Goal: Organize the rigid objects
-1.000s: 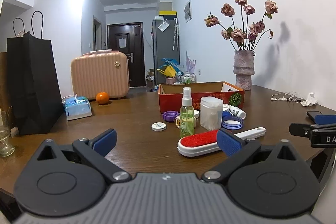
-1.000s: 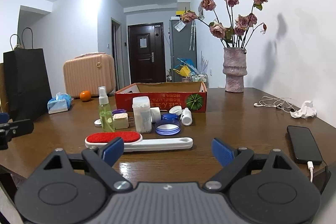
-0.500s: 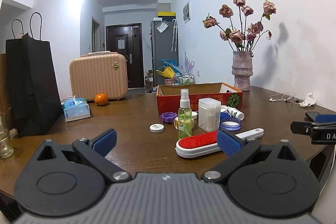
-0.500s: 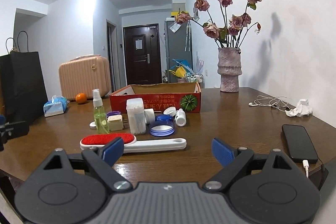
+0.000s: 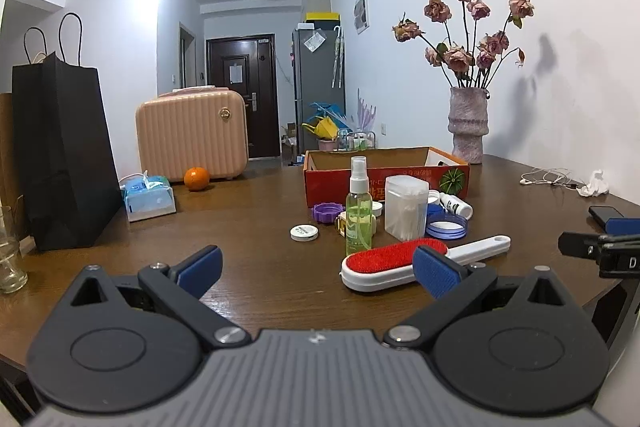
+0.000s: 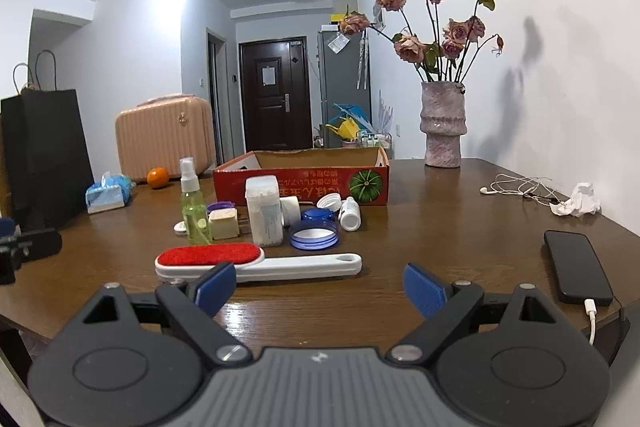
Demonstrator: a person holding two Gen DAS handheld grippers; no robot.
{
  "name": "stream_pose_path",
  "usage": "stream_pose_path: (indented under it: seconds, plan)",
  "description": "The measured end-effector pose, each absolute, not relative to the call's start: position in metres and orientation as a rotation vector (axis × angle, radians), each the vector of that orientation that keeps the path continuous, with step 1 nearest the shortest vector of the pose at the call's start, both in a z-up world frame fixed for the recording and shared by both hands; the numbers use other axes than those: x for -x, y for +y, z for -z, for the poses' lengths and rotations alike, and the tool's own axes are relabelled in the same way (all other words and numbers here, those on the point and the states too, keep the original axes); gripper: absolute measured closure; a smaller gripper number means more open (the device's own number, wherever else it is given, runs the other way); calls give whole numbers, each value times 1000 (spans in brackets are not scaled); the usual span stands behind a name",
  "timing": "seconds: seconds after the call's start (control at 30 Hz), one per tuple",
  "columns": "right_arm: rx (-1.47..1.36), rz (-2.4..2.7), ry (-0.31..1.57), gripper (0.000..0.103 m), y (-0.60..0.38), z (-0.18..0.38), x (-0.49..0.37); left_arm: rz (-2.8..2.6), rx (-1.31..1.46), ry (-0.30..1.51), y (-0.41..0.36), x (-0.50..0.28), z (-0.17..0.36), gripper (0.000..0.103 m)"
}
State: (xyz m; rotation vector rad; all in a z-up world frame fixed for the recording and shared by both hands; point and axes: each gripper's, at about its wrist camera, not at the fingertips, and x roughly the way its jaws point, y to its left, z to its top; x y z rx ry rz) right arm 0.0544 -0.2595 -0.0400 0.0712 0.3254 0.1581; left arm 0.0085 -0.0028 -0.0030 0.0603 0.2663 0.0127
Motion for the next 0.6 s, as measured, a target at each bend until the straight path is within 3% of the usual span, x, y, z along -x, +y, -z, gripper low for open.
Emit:
stream_pose_path:
  seconds: [0.43,0.6]
  plan:
    - [-80,-172,335,12,-262,43,-73,9,1,333,5,-47,6,0]
    - [-115,-195,391,18,-267,49,-112,-5,46,403,12,-86,14,0]
